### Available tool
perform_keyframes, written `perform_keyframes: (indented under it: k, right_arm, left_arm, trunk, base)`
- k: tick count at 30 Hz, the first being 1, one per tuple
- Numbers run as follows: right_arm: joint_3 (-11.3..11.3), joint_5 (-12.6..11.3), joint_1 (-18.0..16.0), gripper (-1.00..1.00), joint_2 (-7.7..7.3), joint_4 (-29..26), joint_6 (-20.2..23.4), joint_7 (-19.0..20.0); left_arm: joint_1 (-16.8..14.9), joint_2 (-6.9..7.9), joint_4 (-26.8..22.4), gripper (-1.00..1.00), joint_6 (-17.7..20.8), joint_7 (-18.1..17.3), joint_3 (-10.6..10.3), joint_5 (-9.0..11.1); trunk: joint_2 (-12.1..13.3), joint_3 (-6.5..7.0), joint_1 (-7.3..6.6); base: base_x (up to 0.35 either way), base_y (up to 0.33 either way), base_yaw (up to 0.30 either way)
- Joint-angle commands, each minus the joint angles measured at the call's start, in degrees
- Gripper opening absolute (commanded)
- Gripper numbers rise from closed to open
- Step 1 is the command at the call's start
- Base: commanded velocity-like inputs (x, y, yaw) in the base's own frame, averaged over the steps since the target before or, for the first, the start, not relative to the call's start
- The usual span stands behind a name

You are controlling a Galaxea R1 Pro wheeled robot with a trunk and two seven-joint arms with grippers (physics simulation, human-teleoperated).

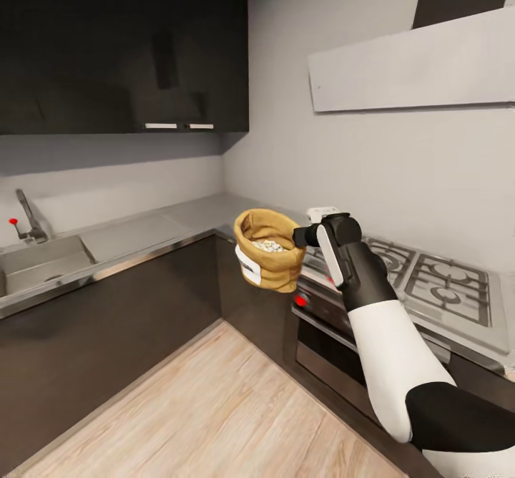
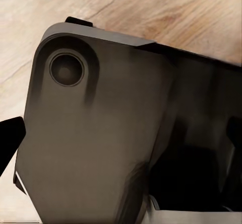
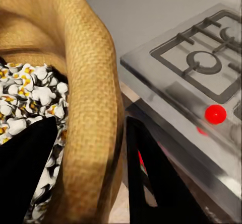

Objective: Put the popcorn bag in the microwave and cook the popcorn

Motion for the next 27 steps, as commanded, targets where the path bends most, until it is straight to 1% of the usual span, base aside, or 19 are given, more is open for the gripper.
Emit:
perform_keyframes:
  k: [1,6,25,27]
  right_arm:
    - [0.1,-0.3,-0.1,-1.0,-0.27,0.0,0.2,-0.3]
    - [0.1,-0.3,-0.1,-1.0,-0.81,0.0,0.2,-0.3]
    - [0.1,-0.3,0.0,-1.0,-0.84,0.0,0.2,-0.3]
    - [0.1,-0.3,0.0,-1.0,-0.87,0.0,0.2,-0.3]
  left_arm:
    - [0.0,0.01,0.0,1.0,-0.1,-0.1,0.0,0.3]
    - [0.0,0.04,0.0,1.0,-0.1,-0.1,0.0,0.3]
    - [0.0,0.09,0.0,1.0,-0.1,-0.1,0.0,0.3]
    - [0.0,0.16,0.0,1.0,-0.1,-0.1,0.1,0.3]
  trunk:
    - [-0.1,-0.06,-0.03]
    - [-0.1,-0.06,-0.03]
    - [-0.1,-0.06,-0.03]
    - [-0.1,-0.06,-0.03]
  base:
    - [-0.345,0.0,0.0]
    - [-0.345,0.0,0.0]
    - [-0.345,0.0,0.0]
    - [-0.058,0.0,0.0]
